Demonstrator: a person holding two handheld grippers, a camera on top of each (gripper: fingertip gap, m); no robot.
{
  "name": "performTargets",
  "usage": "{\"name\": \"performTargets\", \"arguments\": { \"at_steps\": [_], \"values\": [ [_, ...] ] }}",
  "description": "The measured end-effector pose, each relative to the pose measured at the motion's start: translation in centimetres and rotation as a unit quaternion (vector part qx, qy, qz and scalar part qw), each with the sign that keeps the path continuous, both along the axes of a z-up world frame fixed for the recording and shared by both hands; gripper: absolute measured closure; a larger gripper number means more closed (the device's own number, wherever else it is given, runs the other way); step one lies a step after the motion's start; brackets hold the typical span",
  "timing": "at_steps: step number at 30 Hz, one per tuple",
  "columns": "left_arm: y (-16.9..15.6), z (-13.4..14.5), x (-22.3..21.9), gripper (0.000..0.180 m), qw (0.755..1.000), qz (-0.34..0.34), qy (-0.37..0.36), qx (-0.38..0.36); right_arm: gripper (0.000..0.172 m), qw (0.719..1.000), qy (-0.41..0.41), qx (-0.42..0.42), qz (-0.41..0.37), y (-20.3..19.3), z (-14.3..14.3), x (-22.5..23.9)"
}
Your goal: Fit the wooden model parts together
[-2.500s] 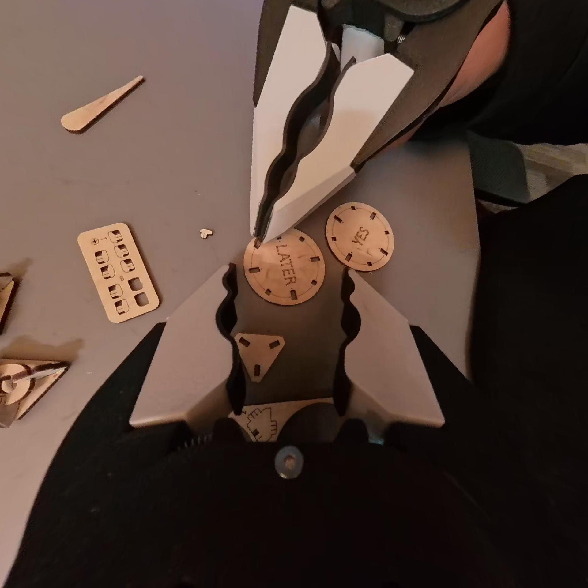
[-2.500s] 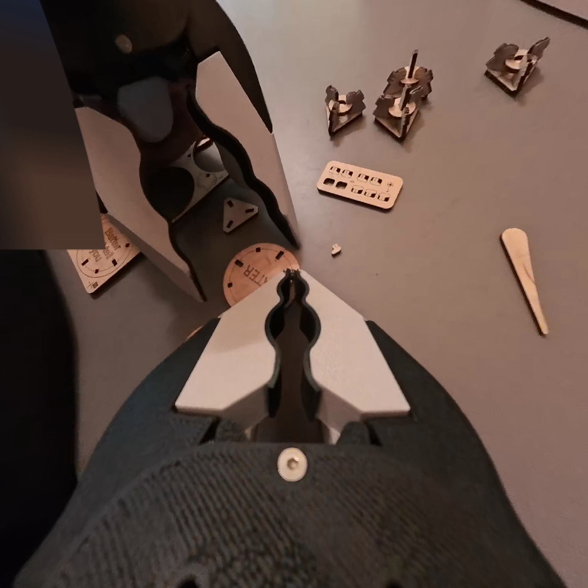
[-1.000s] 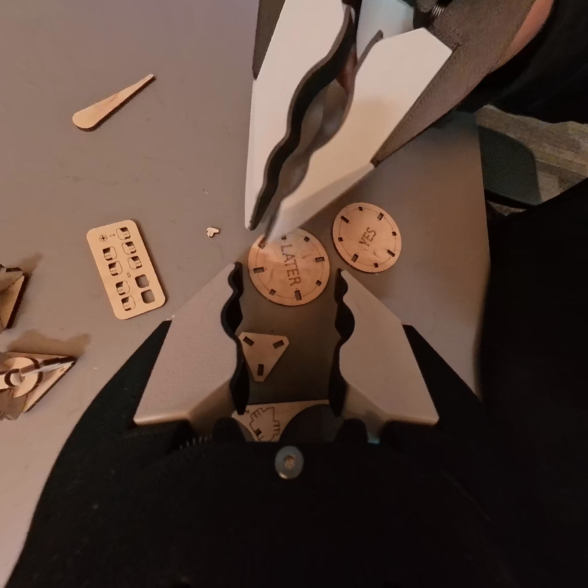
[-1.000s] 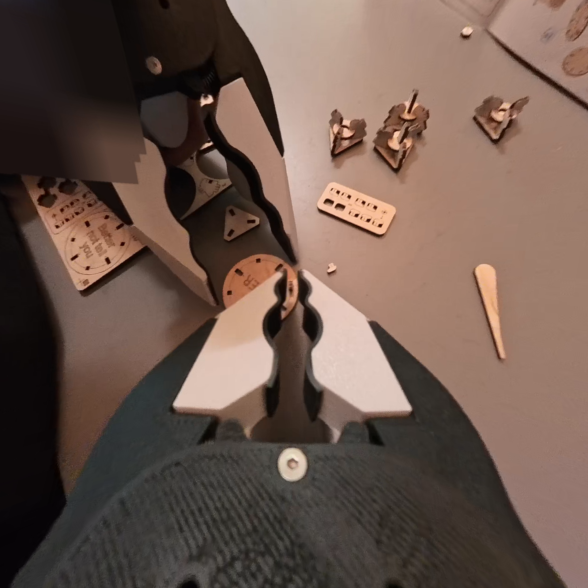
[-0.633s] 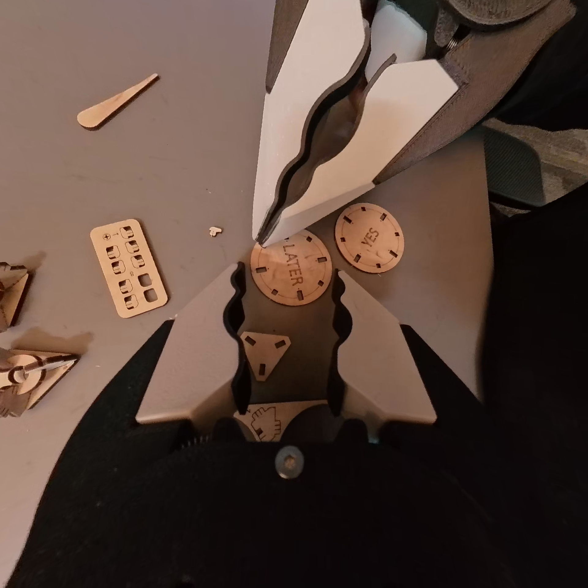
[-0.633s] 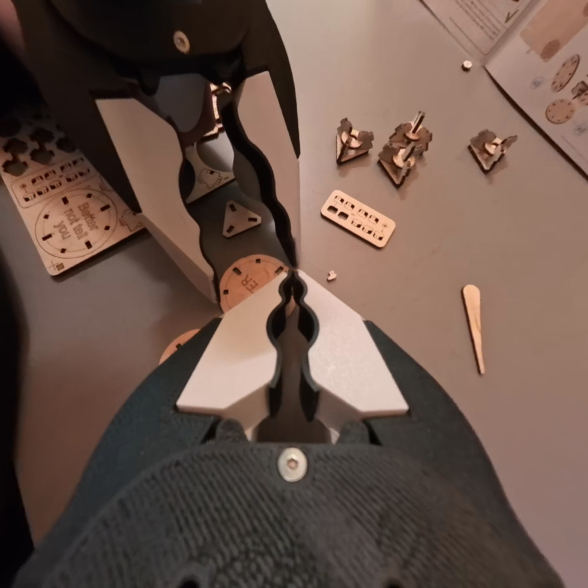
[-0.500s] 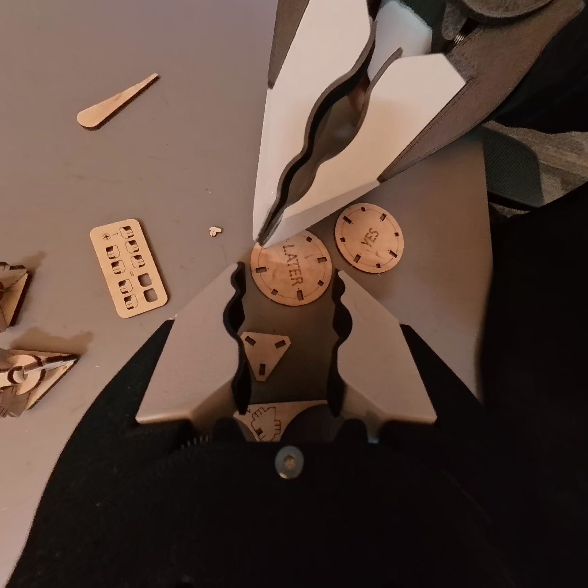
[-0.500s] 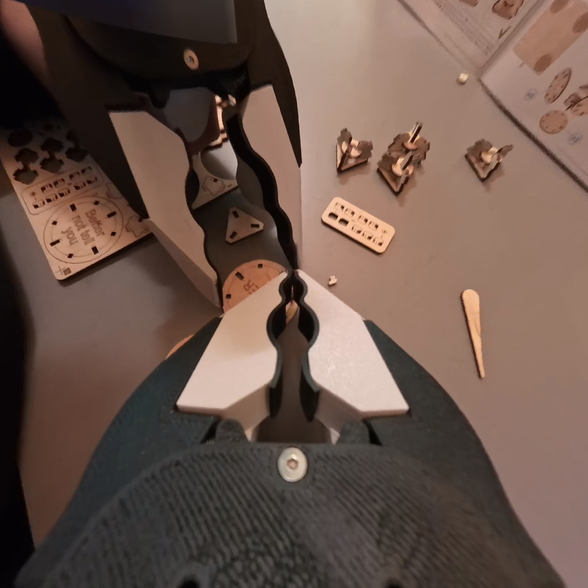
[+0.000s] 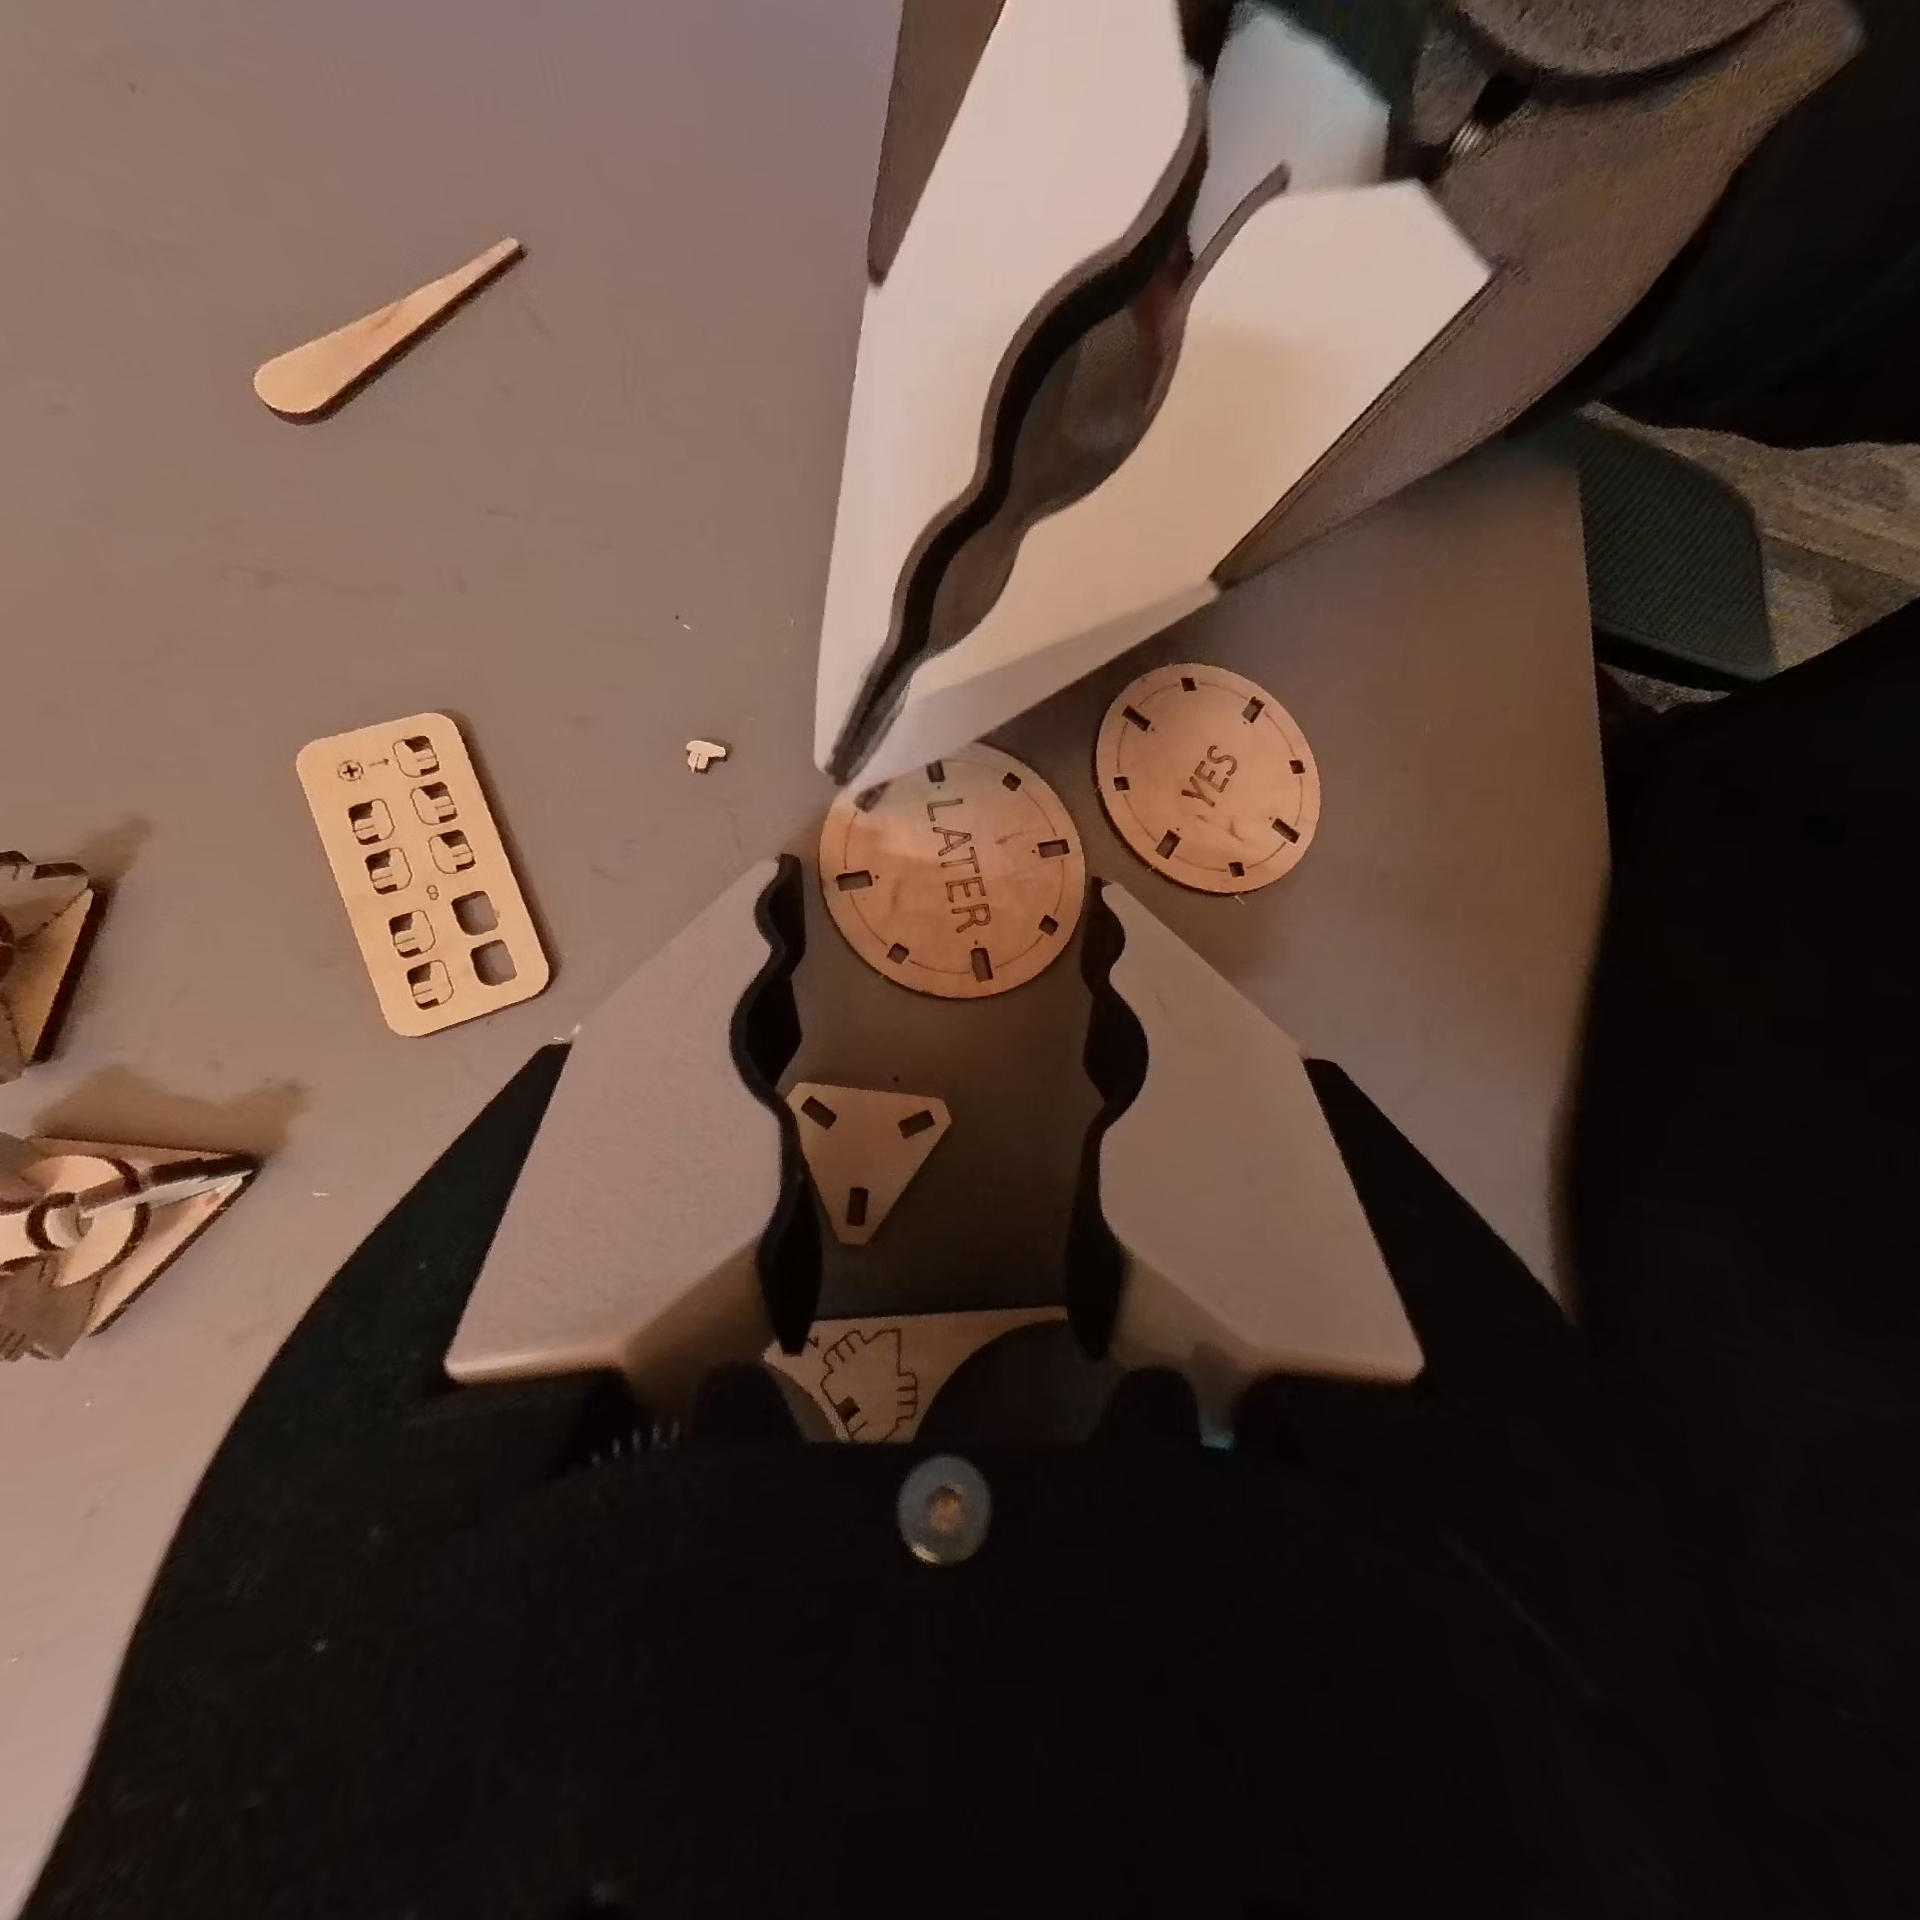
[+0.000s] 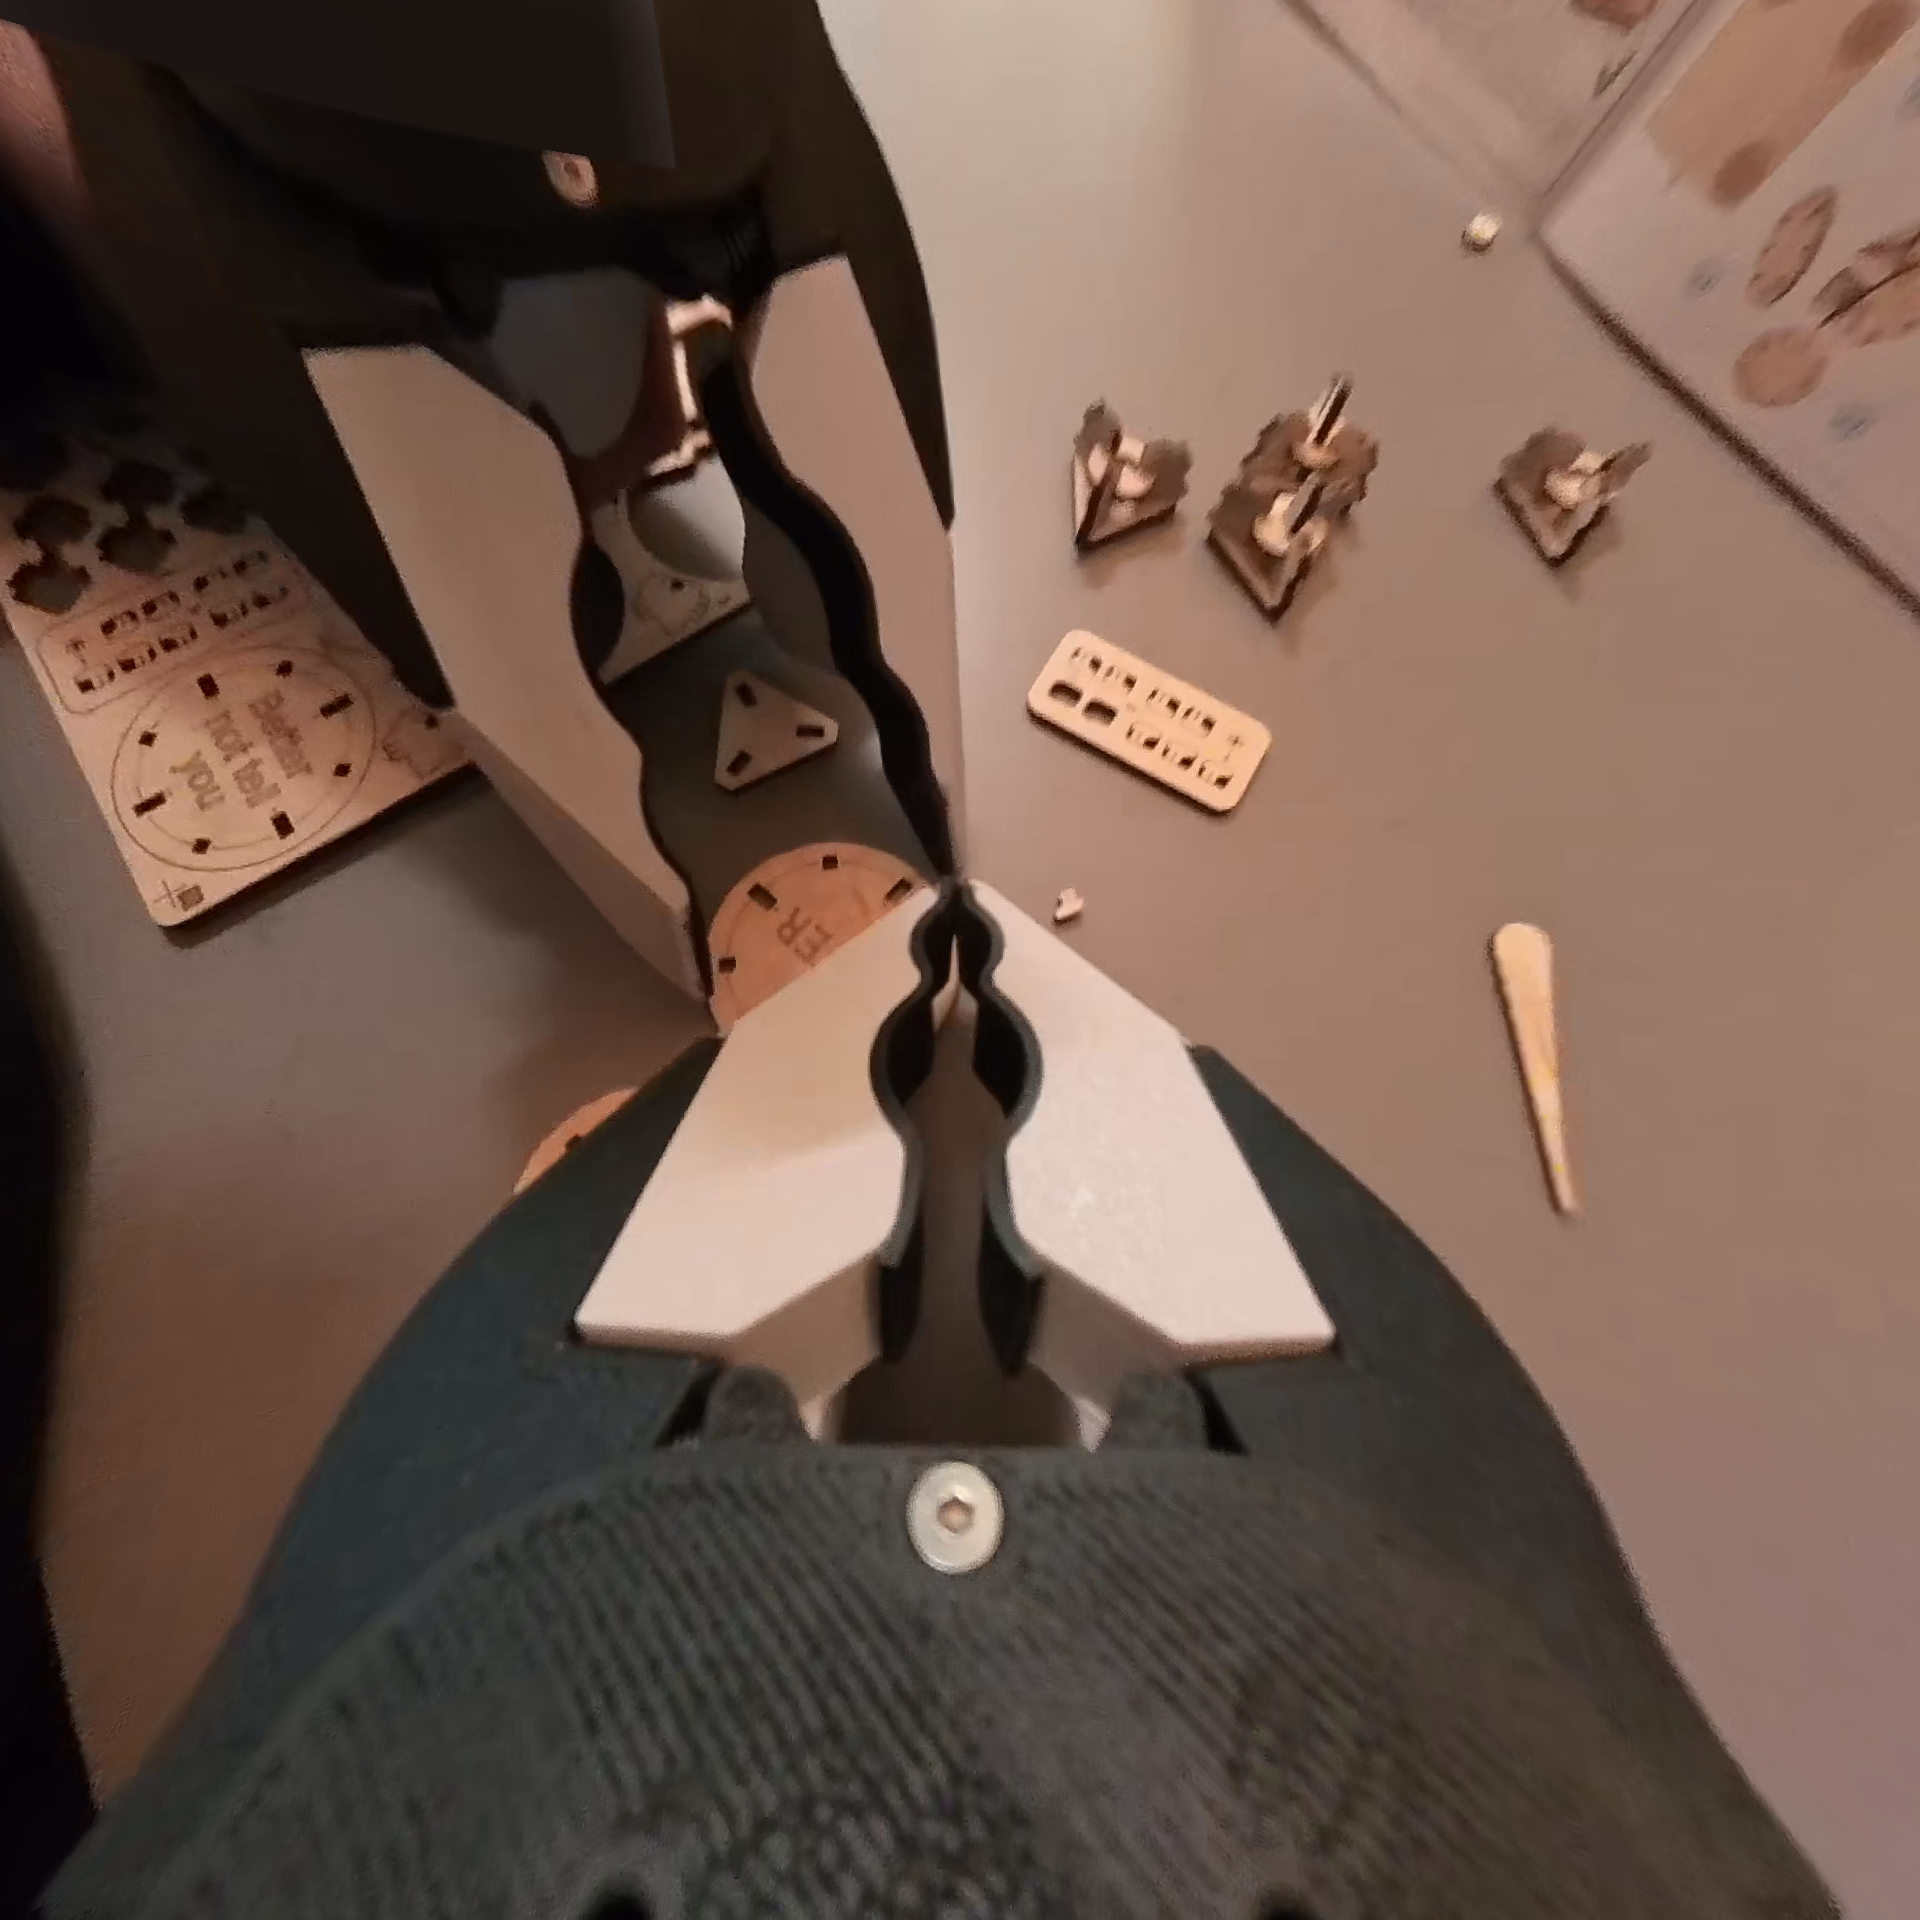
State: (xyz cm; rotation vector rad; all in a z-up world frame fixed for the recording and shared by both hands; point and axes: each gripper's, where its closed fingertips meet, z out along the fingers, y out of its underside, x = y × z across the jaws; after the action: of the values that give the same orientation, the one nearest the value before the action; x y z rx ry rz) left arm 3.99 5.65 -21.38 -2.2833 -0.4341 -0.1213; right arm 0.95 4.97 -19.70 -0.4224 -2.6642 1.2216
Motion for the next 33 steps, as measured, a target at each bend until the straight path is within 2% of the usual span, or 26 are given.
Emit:
{"name": "performTargets", "arguments": {
  "at_steps": [3, 6, 12, 19, 26, 30, 33],
  "values": [
    [0.0, 0.0, 0.0, 0.129, 1.000, 0.000, -0.001, 0.000, 0.172, 1.000, -0.003, -0.014, 0.002, -0.2, 0.7, 0.1],
    [0.0, 0.0, 0.0, 0.129, 1.000, 0.000, 0.002, -0.001, 0.172, 0.999, -0.018, 0.030, 0.008, 0.3, -1.2, 0.4],
    [0.0, 0.0, -0.1, 0.129, 1.000, 0.001, -0.002, 0.001, 0.172, 0.999, -0.027, -0.025, -0.003, 0.0, 0.4, 0.1],
    [0.0, -0.1, -0.1, 0.129, 1.000, 0.001, -0.001, 0.001, 0.172, 1.000, -0.017, 0.017, 0.006, 0.3, -1.2, 0.6],
    [0.0, -0.1, -0.2, 0.130, 1.000, 0.001, -0.001, 0.001, 0.172, 1.000, -0.015, -0.020, 0.005, -0.1, 0.5, 0.5],
    [0.0, -0.2, -0.3, 0.131, 1.000, 0.002, 0.002, -0.001, 0.172, 1.000, -0.011, 0.023, 0.002, 0.4, -1.2, 0.4],
    [0.0, -0.2, -0.4, 0.134, 1.000, 0.005, 0.003, -0.003, 0.172, 1.000, -0.006, -0.008, -0.003, 0.1, -0.1, 0.3]
  ]
}}
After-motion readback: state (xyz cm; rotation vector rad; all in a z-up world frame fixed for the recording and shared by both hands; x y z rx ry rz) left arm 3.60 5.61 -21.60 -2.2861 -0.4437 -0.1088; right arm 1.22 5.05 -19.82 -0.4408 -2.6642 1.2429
